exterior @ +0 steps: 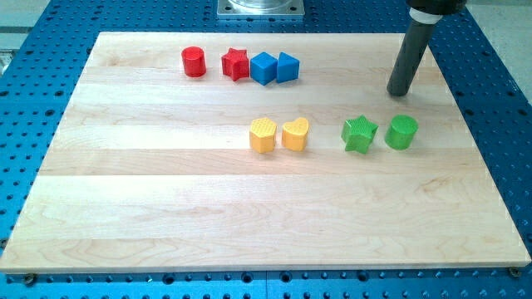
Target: Place your arm below the blue blocks
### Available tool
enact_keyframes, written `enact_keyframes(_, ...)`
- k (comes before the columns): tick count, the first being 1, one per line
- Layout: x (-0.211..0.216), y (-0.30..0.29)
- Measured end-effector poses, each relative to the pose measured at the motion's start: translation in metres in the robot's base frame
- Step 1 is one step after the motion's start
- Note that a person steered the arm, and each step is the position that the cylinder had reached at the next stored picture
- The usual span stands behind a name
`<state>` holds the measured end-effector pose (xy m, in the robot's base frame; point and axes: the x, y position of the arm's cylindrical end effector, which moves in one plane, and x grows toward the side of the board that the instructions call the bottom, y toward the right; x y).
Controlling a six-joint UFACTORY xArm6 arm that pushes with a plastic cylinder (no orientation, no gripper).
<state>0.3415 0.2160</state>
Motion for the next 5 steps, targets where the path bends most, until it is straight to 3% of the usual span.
enact_keyframes(1, 0.000, -0.003)
enact_keyframes(3, 0.000, -0.117)
enact_keyframes(5, 0.000, -0.129)
